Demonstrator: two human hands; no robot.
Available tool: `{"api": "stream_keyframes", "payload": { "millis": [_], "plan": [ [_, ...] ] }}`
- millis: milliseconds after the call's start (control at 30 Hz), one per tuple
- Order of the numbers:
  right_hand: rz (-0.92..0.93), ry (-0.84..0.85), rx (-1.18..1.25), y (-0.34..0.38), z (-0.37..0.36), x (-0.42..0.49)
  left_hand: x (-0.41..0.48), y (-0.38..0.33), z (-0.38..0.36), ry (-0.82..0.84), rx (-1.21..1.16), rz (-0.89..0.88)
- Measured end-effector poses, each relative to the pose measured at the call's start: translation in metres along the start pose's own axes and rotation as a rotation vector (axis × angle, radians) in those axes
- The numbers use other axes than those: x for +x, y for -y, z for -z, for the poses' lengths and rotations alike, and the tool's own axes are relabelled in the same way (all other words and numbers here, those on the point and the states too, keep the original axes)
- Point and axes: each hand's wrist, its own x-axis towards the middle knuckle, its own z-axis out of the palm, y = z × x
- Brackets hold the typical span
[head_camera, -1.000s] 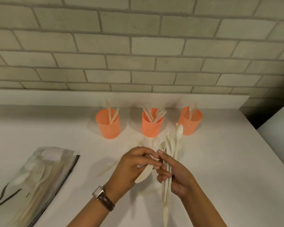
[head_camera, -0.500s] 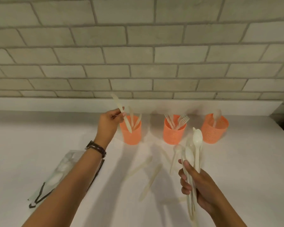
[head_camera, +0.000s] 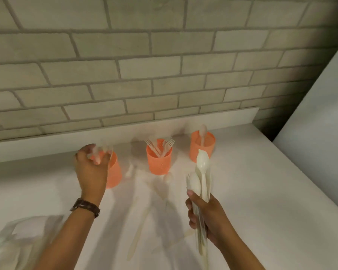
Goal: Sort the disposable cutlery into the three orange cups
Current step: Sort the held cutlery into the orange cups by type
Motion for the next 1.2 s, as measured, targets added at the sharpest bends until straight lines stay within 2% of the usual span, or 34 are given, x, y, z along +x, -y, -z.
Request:
{"api": "stream_keyframes", "payload": {
  "millis": [100, 167, 233, 267, 433, 533, 633, 833, 1100, 1200],
  "plan": [
    [0.045, -0.029, 0.062, 0.001, 0.013, 0.002, -0.070, -0.041, -0.019, 0.324, -0.048, -0.068],
    [0.065, -0.034, 0.133, 0.003, 0.024, 0.004, -0.123, -0.063, -0.033, 0.569, -0.097, -0.022],
    [0.081, -0.027, 0.189, 0.008, 0.037, 0.007, -0.167, -0.074, -0.047, 0.723, -0.128, 0.012],
    [0.079, -0.022, 0.208, 0.011, 0.046, 0.008, -0.183, -0.076, -0.056, 0.749, -0.116, 0.014],
    [0.020, 0.010, 0.266, 0.026, 0.087, 0.017, -0.224, -0.095, -0.093, 0.641, 0.004, -0.064],
    [0.003, 0.067, 0.325, 0.033, 0.107, 0.018, -0.235, -0.109, -0.113, 0.595, 0.100, -0.170],
    [-0.038, 0.130, 0.365, 0.039, 0.127, 0.020, -0.243, -0.120, -0.134, 0.552, 0.172, -0.187],
    [-0.031, 0.157, 0.262, 0.042, 0.151, 0.027, -0.251, -0.132, -0.151, 0.556, 0.148, 0.010],
    [-0.036, 0.204, 0.222, 0.044, 0.158, 0.027, -0.254, -0.144, -0.160, 0.576, 0.237, 0.006],
    [-0.021, 0.236, 0.153, 0.043, 0.162, 0.030, -0.246, -0.142, -0.161, 0.632, 0.097, 0.149]
  ]
}}
